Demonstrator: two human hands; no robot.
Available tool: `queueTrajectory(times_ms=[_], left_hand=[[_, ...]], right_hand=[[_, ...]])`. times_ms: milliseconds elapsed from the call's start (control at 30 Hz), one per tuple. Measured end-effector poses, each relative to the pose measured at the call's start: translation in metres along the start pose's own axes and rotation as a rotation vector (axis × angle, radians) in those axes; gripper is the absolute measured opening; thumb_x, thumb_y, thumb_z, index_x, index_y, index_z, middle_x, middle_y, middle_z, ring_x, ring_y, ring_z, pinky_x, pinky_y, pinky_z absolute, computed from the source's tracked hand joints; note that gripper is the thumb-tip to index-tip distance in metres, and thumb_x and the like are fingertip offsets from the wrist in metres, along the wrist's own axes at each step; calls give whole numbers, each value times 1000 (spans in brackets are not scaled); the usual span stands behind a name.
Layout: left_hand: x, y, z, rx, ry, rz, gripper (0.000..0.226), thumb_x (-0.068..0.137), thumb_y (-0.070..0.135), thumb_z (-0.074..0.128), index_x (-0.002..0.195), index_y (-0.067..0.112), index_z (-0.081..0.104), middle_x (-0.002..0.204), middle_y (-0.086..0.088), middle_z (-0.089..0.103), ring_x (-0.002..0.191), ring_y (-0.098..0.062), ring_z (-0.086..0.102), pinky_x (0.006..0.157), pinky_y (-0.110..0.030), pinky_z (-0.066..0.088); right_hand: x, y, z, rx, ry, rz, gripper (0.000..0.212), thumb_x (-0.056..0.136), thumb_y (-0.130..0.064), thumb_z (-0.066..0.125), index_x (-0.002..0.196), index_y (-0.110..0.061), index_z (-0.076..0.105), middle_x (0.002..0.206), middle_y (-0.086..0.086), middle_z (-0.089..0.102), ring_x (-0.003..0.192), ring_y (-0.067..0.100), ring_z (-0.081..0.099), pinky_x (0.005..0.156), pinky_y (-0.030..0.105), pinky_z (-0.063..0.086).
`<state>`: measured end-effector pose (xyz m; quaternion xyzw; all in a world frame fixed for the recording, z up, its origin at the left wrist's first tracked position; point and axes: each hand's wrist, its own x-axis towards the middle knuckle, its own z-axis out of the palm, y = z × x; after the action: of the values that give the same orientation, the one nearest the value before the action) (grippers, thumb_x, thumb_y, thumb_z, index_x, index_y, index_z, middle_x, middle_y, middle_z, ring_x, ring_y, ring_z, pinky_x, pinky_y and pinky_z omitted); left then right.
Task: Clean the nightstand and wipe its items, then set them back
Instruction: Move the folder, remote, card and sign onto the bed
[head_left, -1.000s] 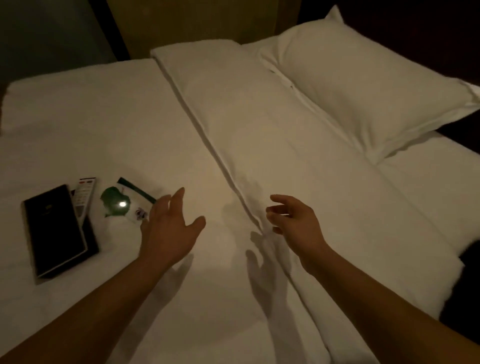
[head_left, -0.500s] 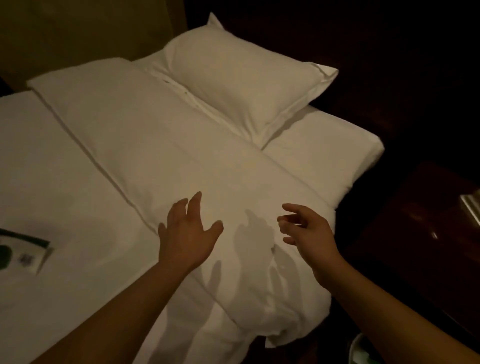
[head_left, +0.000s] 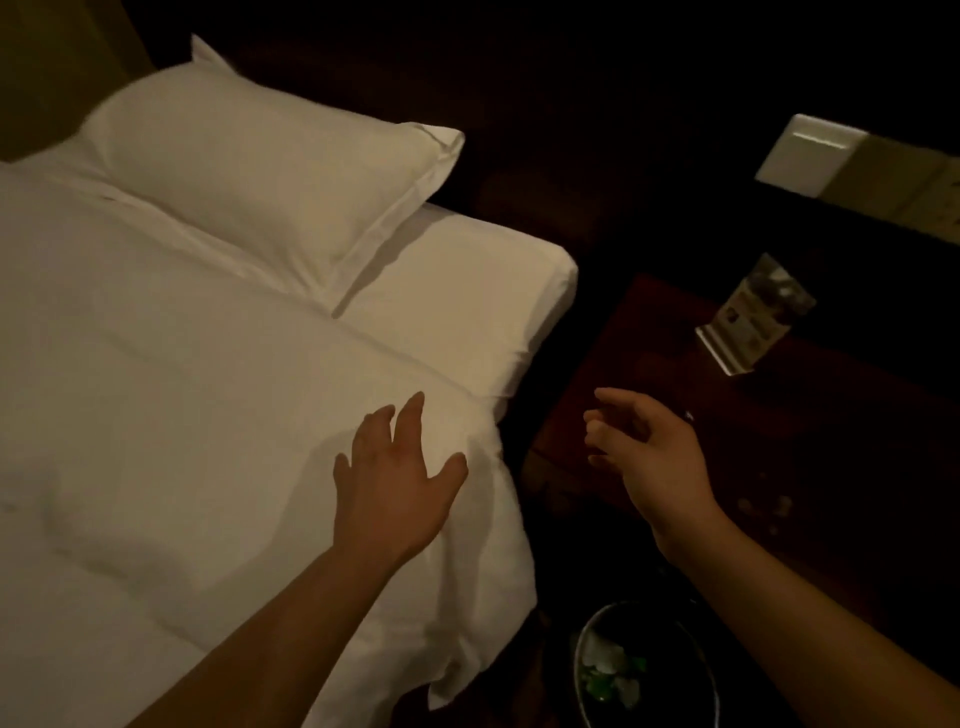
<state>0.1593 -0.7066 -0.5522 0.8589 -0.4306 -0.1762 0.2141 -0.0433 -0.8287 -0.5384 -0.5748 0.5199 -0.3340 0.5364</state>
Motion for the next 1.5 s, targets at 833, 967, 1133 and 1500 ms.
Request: queueTrajectory(times_ms=[833,967,1133,1500], left_hand=[[76,128,206,405,-152,401,58,95,58,36,146,30,41,143,-11,40,133,-28,38,108,-40,37],[77,128,204,407,-157,401,56,94,57,38,142,29,45,140,-8,41,130,-26,40,105,-39,38],[81,126,192,171,-211,341,50,92,49,53,137,27,54,133,-8,50,126,-26,48,103,-38,42],[61,85,113,-887,-191,-58,55,83,39,75,134,44,53,120,7,67,110,-9,65,79,-18,53]], right_hand=[[228,47,-182,-226,418,39,47,88,-33,65,132,-29,48,113,-2,66,94,21,68,73,43,61],[238,48,-188,-224,426,75,23,93,-33,58,114,-24,62,104,5,69,88,24,71,75,45,61],[210,41,-185,-196,399,3,12,97,-28,55,87,-27,61,85,3,68,75,22,72,74,46,61],[115,12,-79,-23,-152,8,23,100,-21,52,94,-1,62,90,21,71,66,22,70,64,37,62]])
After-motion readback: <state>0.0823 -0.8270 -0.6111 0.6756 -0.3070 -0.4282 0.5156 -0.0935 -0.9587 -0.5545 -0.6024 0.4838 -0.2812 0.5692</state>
